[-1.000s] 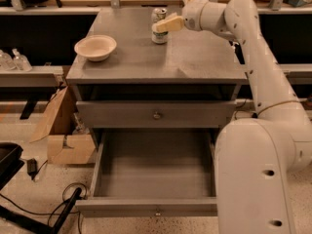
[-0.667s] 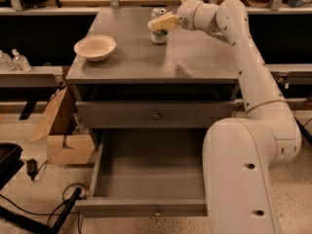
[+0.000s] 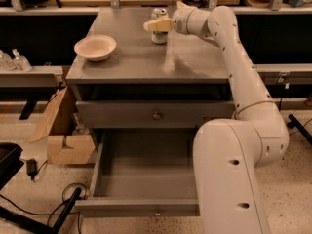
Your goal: Place 7up can into middle drawer
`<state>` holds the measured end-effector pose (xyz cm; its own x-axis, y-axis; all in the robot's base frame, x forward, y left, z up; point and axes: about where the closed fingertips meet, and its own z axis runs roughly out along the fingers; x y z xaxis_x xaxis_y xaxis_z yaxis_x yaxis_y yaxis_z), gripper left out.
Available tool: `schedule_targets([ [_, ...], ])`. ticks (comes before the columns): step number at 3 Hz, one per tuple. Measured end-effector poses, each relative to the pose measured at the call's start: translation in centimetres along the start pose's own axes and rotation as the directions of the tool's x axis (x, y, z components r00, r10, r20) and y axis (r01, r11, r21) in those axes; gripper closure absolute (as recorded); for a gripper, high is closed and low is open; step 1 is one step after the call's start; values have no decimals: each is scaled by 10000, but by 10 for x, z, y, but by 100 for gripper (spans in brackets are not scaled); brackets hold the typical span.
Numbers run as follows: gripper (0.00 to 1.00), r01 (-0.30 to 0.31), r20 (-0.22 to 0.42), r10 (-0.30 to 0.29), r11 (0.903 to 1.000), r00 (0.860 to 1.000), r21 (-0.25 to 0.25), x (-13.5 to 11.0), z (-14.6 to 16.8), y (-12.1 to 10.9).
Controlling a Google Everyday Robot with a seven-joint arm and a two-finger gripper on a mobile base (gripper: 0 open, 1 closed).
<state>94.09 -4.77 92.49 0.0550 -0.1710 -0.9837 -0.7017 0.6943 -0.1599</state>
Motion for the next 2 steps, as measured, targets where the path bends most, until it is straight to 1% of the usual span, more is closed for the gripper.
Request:
schedule_targets([
  [1,19,-556,10,556,9984,9985,-114,16,8,3],
  [2,41,-843,163,848,9960,9963,-280,22,13,7],
])
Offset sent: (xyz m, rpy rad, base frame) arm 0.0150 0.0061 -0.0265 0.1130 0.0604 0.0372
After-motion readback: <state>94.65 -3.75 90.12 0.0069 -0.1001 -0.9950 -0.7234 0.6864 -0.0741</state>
